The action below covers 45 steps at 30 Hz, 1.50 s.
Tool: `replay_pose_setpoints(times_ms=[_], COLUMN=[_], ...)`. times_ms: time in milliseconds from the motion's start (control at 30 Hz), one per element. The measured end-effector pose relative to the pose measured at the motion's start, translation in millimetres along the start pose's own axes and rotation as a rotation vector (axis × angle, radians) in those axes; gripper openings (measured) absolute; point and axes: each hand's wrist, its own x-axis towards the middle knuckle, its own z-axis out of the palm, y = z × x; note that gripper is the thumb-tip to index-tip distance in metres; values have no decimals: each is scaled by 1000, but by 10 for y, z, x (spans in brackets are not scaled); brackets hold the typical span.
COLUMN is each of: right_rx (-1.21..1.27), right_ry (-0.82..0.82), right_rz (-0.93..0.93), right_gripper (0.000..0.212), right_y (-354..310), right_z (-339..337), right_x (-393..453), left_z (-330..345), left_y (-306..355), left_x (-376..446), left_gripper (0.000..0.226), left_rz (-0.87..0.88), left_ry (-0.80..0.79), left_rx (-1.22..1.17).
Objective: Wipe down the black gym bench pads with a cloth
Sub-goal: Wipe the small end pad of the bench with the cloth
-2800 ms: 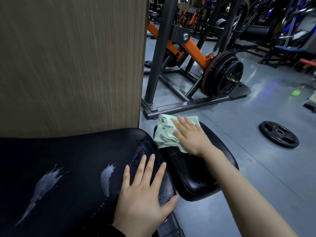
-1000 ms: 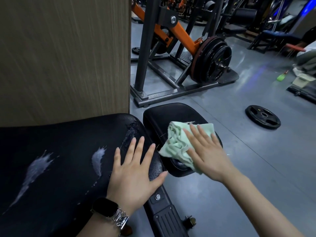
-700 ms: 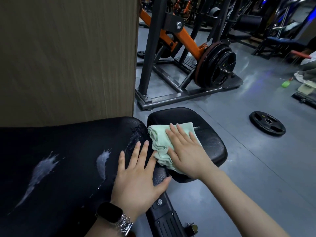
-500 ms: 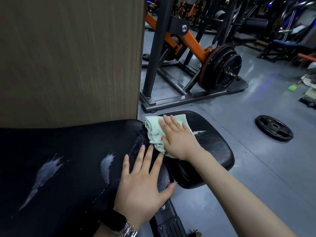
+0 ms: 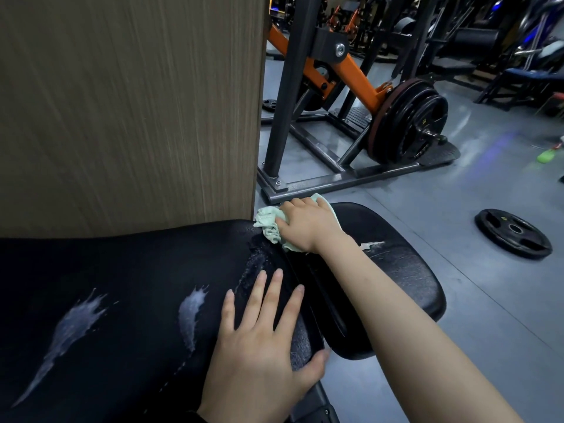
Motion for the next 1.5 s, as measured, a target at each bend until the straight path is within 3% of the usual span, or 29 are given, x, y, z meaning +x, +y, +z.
replay_pose_setpoints(times_ms=[267,533,900,1500], right_rx=[65,186,203,162], right_ry=[17,26,69,78], right_rz=[-40,-168,-104,-182], right_gripper=[56,90,84,81], right_y=[108,421,880,687], right_z=[39,-10,10,73], right_x=[22,28,-2,-106], left_z=[17,70,45,-25], left_y=[-11,-19,-32,-13], left_x=[-6,5,17,14], left_gripper=[75,76,76,77], left_rz=[4,13,21,-22], left_ry=[-4,67,31,-135], left_rx=[-23,-44,-41,-50])
